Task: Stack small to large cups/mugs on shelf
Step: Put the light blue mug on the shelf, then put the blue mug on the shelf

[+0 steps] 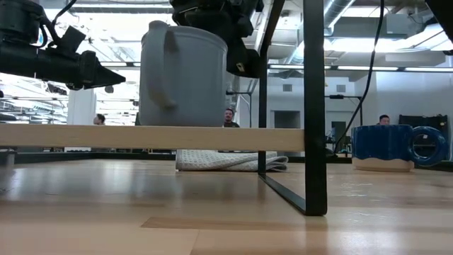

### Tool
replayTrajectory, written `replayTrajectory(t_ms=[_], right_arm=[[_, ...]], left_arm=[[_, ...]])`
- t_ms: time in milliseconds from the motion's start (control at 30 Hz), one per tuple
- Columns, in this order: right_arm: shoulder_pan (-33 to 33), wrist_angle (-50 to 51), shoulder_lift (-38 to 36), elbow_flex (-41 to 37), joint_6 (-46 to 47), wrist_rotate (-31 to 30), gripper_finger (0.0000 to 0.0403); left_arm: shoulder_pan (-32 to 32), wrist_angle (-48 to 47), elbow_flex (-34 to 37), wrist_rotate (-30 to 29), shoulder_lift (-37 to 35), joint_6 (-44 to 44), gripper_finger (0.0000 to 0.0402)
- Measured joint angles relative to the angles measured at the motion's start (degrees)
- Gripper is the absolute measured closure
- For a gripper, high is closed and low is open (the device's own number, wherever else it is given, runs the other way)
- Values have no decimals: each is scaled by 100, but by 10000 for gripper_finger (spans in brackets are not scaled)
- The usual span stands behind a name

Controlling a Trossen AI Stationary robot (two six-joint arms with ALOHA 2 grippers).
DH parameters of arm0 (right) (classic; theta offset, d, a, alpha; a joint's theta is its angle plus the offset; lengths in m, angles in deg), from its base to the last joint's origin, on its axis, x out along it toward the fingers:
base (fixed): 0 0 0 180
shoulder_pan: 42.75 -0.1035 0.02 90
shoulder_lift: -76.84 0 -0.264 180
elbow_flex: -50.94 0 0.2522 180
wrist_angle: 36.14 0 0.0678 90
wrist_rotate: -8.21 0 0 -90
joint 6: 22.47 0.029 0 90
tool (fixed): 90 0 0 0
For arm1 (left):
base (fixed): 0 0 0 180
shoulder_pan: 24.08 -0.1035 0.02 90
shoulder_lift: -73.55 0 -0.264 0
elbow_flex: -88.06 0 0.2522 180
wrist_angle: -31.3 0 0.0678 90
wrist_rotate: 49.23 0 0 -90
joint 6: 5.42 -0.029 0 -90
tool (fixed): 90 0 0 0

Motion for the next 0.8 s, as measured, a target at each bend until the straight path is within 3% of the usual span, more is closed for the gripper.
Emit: replayTrajectory(t_ms=[433, 800], right_arm=[[0, -13, 0, 0, -3, 31, 312], [0, -9, 0, 0, 88, 25, 234]], left_arm=[[0, 0, 0, 2, 0, -4, 239], [0, 0, 0, 6, 0, -4, 239]])
